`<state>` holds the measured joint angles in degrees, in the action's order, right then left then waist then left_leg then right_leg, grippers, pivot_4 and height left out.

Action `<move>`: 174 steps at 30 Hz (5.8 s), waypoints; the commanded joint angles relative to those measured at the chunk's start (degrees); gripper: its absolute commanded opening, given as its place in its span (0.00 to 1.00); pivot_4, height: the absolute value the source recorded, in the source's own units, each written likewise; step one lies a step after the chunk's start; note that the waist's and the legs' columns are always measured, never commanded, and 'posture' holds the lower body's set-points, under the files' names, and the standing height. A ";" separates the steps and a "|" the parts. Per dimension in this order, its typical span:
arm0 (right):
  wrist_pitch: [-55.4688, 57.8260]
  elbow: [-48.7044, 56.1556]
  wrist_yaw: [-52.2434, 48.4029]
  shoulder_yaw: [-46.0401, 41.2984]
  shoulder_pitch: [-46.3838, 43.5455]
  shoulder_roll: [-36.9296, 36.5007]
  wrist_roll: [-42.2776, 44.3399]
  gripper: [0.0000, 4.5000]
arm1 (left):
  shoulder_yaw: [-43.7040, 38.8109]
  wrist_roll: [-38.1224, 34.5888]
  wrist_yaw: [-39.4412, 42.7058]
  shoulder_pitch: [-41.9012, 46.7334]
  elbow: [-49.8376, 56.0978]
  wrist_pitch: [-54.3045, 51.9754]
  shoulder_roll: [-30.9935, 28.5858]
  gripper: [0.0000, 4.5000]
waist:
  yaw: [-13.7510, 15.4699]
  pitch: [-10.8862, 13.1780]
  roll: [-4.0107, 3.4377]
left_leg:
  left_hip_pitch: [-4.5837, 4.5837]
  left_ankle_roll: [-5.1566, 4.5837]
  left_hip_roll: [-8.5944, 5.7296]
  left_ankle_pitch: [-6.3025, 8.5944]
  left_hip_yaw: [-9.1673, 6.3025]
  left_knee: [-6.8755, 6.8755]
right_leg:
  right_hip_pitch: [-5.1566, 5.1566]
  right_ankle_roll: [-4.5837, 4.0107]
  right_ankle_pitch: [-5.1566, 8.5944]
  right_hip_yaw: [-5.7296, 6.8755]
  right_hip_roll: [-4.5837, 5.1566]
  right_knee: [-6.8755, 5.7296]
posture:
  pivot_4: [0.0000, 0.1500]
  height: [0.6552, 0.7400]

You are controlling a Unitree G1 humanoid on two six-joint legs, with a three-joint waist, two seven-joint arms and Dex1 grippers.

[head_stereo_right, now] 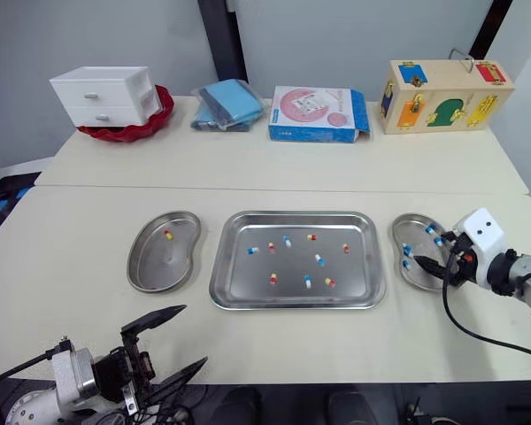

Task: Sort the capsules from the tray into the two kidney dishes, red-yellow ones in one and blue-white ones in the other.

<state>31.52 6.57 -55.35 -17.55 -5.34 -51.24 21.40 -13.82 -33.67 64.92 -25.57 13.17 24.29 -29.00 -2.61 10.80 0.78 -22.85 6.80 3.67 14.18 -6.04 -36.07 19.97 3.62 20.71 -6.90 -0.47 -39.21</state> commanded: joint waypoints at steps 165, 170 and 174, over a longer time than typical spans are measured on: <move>0.03 2.60 3.25 -1.08 -1.42 0.94 -4.76 0.01 | 5.68 0.94 2.82 -0.46 2.32 3.30 -0.50 1.00 | -0.47 -0.03 0.03 | 0.09 0.00 0.02 -0.01 0.20 -0.05 | 0.12 -0.09 -0.04 -0.18 -0.03 -0.30 | 1.00 1.00; 0.15 1.54 3.72 -0.86 -1.99 0.69 -4.78 0.14 | 5.51 0.92 2.79 -0.11 1.91 3.51 -0.34 1.00 | -0.45 -0.03 0.03 | 0.09 0.00 0.02 -0.01 0.20 -0.06 | 0.12 -0.09 -0.04 -0.18 -0.03 -0.30 | 1.00 1.00; 0.40 1.39 3.82 -1.06 -2.05 0.53 -4.40 0.36 | 5.44 0.95 2.77 -0.16 1.90 3.64 -0.27 1.00 | -0.45 -0.03 0.03 | 0.10 0.00 0.02 -0.01 0.20 -0.06 | 0.12 -0.08 -0.04 -0.18 -0.03 -0.30 | 1.00 1.00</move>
<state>32.63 7.18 -51.85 -17.73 -6.39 -49.25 16.55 -7.13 -31.56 68.02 -25.55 14.92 26.75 -29.52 -3.06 10.77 0.81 -22.75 6.81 3.69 14.17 -5.84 -36.13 20.09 3.53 20.66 -7.08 -0.50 -39.51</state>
